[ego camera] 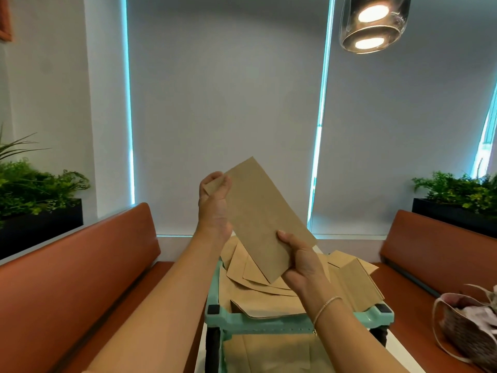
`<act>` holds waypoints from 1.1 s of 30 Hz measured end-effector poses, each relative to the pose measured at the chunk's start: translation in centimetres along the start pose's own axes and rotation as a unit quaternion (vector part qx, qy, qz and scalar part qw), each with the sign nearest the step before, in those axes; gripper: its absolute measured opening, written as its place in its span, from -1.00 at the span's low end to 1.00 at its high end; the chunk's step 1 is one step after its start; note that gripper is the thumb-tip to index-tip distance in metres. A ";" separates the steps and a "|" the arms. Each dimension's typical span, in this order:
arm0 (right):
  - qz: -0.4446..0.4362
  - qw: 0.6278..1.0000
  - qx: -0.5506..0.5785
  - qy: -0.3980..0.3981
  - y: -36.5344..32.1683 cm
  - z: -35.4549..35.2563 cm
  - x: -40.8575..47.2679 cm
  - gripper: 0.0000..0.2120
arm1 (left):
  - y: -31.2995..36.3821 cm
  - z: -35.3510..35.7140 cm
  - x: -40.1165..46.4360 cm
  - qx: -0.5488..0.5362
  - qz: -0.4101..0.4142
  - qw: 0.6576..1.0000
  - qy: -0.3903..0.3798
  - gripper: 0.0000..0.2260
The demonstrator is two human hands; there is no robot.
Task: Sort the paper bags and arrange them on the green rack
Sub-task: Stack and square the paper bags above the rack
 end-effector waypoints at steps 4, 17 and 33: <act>-0.005 1.000 0.002 0.010 0.2 0.6 0.3 -0.91 | -3.5 -0.6 -1.2 0.053 -0.042 0.998 -0.006 -0.73; -0.058 0.905 -0.415 0.070 -0.5 -4.0 5.1 -0.59 | -9.3 -6.6 -2.4 0.221 -0.147 0.961 0.081 -0.85; -0.004 0.379 -0.925 -0.043 -3.2 -8.8 10.5 -0.05 | -10.2 -8.7 -2.7 0.142 -0.199 0.960 0.140 -0.86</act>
Point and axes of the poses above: each hand's wrist, its own x-axis towards the middle knuckle, its own z-axis out of the palm, y = z × x, the point moved 5 cm from there along x, towards the middle knuckle, and after that the axes turned 3 degrees about -z, right-handed, at the moved point
